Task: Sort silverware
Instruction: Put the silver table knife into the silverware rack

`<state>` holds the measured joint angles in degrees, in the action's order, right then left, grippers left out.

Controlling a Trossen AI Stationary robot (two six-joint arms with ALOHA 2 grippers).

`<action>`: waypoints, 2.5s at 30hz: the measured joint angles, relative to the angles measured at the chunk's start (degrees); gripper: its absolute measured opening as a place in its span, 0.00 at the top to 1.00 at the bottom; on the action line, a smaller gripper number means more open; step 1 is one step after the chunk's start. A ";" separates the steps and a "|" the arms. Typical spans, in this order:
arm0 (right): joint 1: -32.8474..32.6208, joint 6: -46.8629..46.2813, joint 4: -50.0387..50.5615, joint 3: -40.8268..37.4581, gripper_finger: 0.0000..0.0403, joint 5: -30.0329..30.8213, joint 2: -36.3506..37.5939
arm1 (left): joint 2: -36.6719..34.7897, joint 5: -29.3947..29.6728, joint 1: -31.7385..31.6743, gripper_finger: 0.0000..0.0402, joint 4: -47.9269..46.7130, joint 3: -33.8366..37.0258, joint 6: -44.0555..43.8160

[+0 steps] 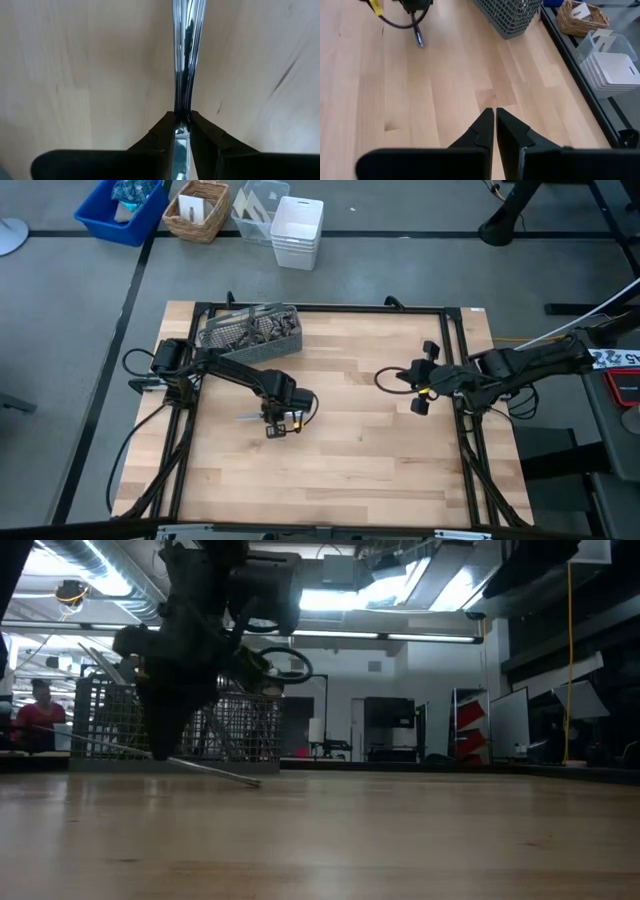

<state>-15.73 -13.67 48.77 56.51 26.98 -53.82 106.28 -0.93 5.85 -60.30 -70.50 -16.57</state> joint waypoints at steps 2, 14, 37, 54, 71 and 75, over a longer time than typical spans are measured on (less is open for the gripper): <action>0.00 -0.02 0.07 -0.30 0.94 0.00 0.00 | -0.02 0.00 0.00 0.90 -1.25 0.00 -0.11; 0.00 0.00 -1.90 -0.39 0.94 0.00 0.00 | -0.09 0.27 0.00 0.89 -12.19 -3.11 -0.18; 0.00 0.35 -1.93 -0.39 0.94 0.10 0.02 | -0.37 8.69 -0.61 0.89 -29.68 -20.75 0.51; 0.00 0.46 1.37 -0.39 0.94 0.48 6.42 | -0.35 10.19 -6.17 0.89 -29.71 -25.52 5.32; 0.00 0.46 3.72 -0.39 0.94 0.48 6.36 | -8.96 12.59 -10.84 0.89 -29.76 -25.59 6.33; 0.00 0.46 3.72 -0.39 0.94 0.48 6.36 | -10.70 14.00 -12.20 0.89 -29.71 -25.59 6.51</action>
<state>-15.73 -13.21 52.49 56.12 27.46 -47.46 95.58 13.07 -6.36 -90.01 -96.09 -10.06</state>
